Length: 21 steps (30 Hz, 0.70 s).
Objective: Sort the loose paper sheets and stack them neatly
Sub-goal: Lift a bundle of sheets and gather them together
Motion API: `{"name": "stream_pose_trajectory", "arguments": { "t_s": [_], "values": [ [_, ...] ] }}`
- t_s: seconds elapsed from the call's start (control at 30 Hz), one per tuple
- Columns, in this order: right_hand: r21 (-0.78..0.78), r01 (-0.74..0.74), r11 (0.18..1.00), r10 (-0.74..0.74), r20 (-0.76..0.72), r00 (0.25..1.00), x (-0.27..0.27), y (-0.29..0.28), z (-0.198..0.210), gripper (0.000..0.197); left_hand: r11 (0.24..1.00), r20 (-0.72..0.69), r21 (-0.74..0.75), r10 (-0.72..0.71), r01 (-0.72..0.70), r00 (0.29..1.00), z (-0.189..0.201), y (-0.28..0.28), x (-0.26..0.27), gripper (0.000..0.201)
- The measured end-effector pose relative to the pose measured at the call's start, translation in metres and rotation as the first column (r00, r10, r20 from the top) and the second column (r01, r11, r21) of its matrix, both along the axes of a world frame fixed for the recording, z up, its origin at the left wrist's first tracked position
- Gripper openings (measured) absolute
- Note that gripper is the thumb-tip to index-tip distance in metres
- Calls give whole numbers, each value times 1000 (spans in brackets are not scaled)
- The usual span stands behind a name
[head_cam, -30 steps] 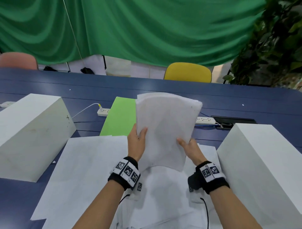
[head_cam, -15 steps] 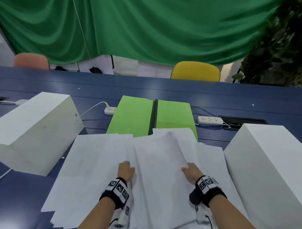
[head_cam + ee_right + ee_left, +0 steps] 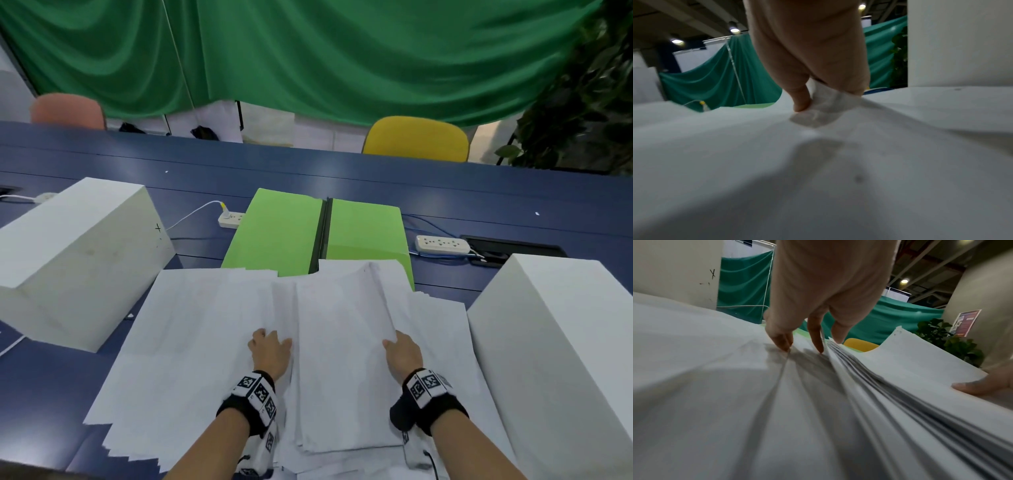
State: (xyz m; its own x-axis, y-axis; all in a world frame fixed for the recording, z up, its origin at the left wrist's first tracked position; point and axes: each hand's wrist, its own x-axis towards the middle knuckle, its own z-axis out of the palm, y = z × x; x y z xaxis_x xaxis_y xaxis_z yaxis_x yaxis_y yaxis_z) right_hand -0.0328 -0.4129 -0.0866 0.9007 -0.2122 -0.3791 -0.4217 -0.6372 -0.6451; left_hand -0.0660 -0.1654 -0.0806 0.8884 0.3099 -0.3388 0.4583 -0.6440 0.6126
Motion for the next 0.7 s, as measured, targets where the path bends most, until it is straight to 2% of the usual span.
{"name": "stream_pose_trajectory", "arguments": {
  "t_s": [0.1,0.17,0.23,0.37,0.47,0.6,0.7],
  "values": [
    [-92,-76,993,78,24,997,-3,2,-2,27,990,28,-141,-25,29,999,5,-4,5,32],
    [-165,-110,980,115,25,993,-4,2,-3,28,991,56,-126,-29,36,998,7,-4,8,32],
    [-214,-122,969,134,44,990,-2,4,-2,29,994,142,-105,-19,34,990,7,-2,7,33],
    [-192,-145,971,170,119,978,0,15,2,32,999,261,-12,-44,49,964,-4,4,8,40],
    [-165,-154,974,176,124,977,3,24,3,34,993,259,108,-73,47,963,-7,6,9,41],
    [-121,-80,989,94,115,989,10,30,2,34,999,223,-6,-36,38,974,-11,14,17,35],
    [-125,-66,990,77,83,994,13,29,1,27,1000,143,2,23,-24,989,-13,20,23,36]
  ]
}}
